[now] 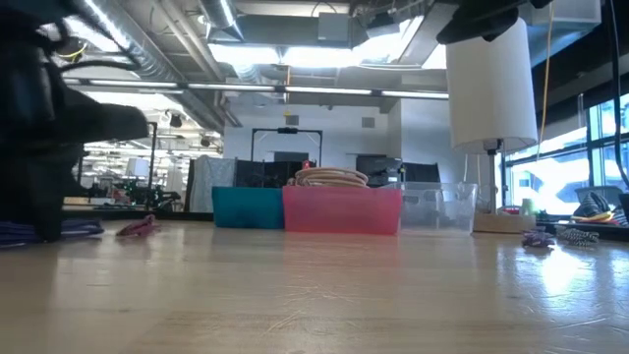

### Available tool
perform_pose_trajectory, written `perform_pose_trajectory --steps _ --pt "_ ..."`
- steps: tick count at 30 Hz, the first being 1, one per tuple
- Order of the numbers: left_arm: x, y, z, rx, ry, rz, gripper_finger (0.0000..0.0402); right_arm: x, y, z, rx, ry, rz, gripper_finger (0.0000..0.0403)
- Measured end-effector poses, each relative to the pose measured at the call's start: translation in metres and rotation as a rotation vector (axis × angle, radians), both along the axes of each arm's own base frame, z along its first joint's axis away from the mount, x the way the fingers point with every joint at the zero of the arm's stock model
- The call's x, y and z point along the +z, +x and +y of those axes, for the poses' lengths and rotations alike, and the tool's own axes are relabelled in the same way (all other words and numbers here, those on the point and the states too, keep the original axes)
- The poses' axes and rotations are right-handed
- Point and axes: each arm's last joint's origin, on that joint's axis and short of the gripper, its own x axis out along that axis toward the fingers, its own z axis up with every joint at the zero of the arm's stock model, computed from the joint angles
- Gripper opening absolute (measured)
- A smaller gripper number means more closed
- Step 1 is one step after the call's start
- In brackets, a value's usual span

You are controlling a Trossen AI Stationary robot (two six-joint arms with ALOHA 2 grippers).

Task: Pick & Place USB Port
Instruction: Put the violet patterned charger cable into the transparent bin

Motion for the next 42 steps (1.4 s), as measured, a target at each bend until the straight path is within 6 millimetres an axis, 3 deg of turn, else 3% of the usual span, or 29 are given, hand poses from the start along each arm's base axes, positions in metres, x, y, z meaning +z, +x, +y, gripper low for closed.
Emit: perform_pose_trajectory --steps 4,10,19,24,30,37,42 --pt "0.006 -0.016 -0.008 -0.019 0.023 0.023 0.0012 0.000 0.000 0.000 0.000 -0.001 0.000 0.0213" --pt "0.024 -0.024 -0.015 -0.069 0.065 0.003 0.0012 0.000 0.000 0.000 -0.001 0.001 -0.001 0.0213" --pt "0.049 -0.014 -0.023 -0.254 0.515 -0.484 0.0012 0.003 0.002 0.000 -0.047 0.043 -0.044 0.0213" --pt "0.059 -0.003 -0.030 -0.351 0.775 -0.606 0.0012 0.019 0.012 0.005 -0.024 0.032 -0.226 0.0213" --pt "0.068 0.018 -0.035 -0.425 0.870 -0.597 0.0012 0.043 0.020 0.010 0.073 0.044 -0.449 0.0214" --pt "0.091 0.052 -0.033 -0.673 0.895 -0.569 0.0012 0.043 0.022 0.012 0.089 0.057 -0.464 0.0214" --pt "0.114 0.074 -0.022 -0.844 0.965 -0.660 0.0012 0.045 0.023 0.013 0.089 0.071 -0.488 0.0214"
